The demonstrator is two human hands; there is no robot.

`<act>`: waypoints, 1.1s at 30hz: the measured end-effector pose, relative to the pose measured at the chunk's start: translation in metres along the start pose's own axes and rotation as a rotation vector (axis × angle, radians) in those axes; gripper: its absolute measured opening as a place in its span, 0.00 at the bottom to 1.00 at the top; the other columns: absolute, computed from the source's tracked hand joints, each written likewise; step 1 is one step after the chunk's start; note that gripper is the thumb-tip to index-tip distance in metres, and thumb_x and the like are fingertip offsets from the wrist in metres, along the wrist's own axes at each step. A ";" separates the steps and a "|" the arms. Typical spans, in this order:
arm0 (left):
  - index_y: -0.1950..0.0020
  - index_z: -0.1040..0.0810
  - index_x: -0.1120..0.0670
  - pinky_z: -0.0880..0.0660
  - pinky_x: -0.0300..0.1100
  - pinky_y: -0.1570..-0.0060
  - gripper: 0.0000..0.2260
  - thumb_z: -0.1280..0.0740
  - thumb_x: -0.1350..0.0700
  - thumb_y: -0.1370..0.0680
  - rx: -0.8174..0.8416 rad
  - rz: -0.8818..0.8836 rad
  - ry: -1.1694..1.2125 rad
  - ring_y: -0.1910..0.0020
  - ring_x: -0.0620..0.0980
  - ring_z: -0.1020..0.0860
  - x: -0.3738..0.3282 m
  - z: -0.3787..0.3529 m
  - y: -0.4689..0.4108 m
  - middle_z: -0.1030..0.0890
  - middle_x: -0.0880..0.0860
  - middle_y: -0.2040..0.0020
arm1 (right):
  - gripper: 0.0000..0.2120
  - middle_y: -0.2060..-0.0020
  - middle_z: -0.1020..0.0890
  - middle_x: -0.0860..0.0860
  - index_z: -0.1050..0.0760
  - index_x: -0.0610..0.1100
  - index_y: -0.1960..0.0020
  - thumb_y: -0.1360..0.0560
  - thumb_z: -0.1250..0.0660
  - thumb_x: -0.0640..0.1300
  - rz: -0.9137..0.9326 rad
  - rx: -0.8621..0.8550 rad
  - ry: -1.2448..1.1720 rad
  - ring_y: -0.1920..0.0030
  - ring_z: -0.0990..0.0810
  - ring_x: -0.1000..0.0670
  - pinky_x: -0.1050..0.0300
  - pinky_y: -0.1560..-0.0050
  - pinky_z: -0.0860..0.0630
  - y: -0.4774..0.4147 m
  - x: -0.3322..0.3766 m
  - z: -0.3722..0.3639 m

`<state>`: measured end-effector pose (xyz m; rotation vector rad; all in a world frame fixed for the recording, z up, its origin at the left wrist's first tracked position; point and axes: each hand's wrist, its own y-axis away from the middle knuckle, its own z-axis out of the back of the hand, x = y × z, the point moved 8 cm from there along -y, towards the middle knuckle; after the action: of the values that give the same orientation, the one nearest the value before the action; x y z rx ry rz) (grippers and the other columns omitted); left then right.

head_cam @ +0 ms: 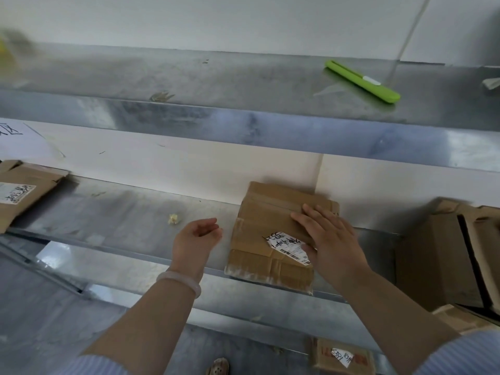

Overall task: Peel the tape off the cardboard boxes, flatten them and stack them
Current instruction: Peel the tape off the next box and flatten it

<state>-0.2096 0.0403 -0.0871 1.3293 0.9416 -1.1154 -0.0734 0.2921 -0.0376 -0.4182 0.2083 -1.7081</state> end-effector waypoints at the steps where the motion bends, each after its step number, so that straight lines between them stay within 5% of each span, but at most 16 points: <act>1: 0.52 0.17 0.50 0.21 0.44 0.45 0.10 0.26 0.63 0.28 -0.007 0.006 0.023 0.53 0.49 0.17 0.000 0.002 0.001 0.15 0.48 0.59 | 0.35 0.30 0.27 0.52 0.32 0.55 0.30 0.33 0.23 0.48 0.004 -0.006 0.004 0.31 0.28 0.45 0.43 0.32 0.33 0.000 0.001 0.000; 8: 0.45 0.20 0.60 0.21 0.44 0.45 0.13 0.32 0.71 0.26 0.095 0.135 0.299 0.50 0.51 0.20 -0.002 -0.007 0.002 0.19 0.56 0.52 | 0.35 0.31 0.26 0.52 0.31 0.56 0.30 0.34 0.22 0.48 -0.004 -0.020 -0.001 0.31 0.28 0.45 0.43 0.33 0.33 -0.001 0.004 0.003; 19: 0.46 0.22 0.61 0.19 0.42 0.52 0.09 0.37 0.70 0.23 0.223 0.217 0.325 0.53 0.51 0.17 0.000 -0.018 -0.029 0.17 0.59 0.53 | 0.35 0.29 0.29 0.54 0.33 0.57 0.29 0.33 0.24 0.48 -0.045 0.021 -0.024 0.29 0.30 0.47 0.46 0.31 0.36 -0.005 -0.001 0.002; 27: 0.48 0.21 0.62 0.19 0.39 0.60 0.05 0.32 0.65 0.24 0.286 0.117 0.083 0.63 0.49 0.17 -0.004 -0.019 -0.057 0.17 0.57 0.60 | 0.32 0.29 0.29 0.57 0.30 0.57 0.30 0.33 0.28 0.51 -0.083 0.004 -0.059 0.29 0.31 0.50 0.53 0.30 0.40 -0.012 -0.005 0.000; 33: 0.44 0.20 0.55 0.25 0.28 0.61 0.17 0.34 0.73 0.27 0.396 -0.126 -0.209 0.55 0.39 0.17 -0.022 -0.028 -0.056 0.18 0.47 0.48 | 0.31 0.30 0.28 0.57 0.29 0.57 0.31 0.34 0.31 0.54 -0.039 -0.029 -0.052 0.30 0.30 0.51 0.51 0.33 0.37 -0.018 0.005 0.012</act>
<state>-0.2663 0.0738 -0.0812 1.4455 0.6776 -1.5647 -0.0861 0.2921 -0.0191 -0.4897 0.1882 -1.7320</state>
